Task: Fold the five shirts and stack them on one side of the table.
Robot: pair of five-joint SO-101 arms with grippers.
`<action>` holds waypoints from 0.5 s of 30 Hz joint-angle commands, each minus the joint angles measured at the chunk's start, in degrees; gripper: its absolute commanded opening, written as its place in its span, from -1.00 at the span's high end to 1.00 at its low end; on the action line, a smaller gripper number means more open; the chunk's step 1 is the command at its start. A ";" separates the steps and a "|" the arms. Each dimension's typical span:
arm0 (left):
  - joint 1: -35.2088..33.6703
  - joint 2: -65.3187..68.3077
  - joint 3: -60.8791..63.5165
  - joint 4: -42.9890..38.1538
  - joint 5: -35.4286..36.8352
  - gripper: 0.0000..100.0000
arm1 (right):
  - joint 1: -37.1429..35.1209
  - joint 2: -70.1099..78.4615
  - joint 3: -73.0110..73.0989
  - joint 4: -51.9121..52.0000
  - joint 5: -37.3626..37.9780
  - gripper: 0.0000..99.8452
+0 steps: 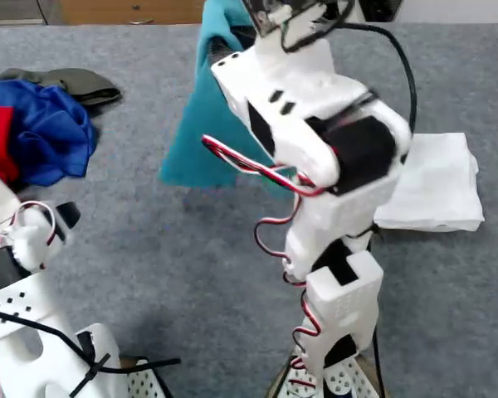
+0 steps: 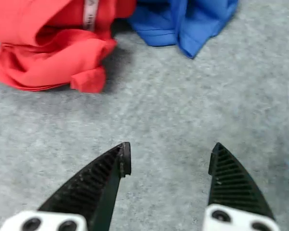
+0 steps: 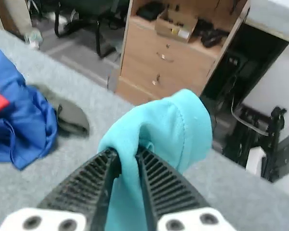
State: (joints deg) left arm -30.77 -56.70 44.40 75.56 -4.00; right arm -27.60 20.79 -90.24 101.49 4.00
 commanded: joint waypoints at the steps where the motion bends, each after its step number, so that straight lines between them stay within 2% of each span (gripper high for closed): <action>1: 1.58 -0.66 -0.70 -0.88 1.23 0.46 | 0.57 -0.31 3.74 0.26 1.14 1.00; 7: -2.55 -0.75 -0.79 -0.97 1.23 0.46 | -1.63 8.75 9.01 -14.07 0.88 1.00; 12: -8.88 -0.75 -1.93 -0.70 1.23 0.46 | -8.48 12.70 9.10 -30.95 -2.81 1.00; 15: -12.31 -0.75 -2.20 -0.79 1.05 0.52 | -14.73 12.70 9.01 -37.27 -3.08 1.00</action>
State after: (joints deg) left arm -39.82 -56.70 44.31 75.56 -3.30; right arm -36.66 34.07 -81.19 71.52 1.98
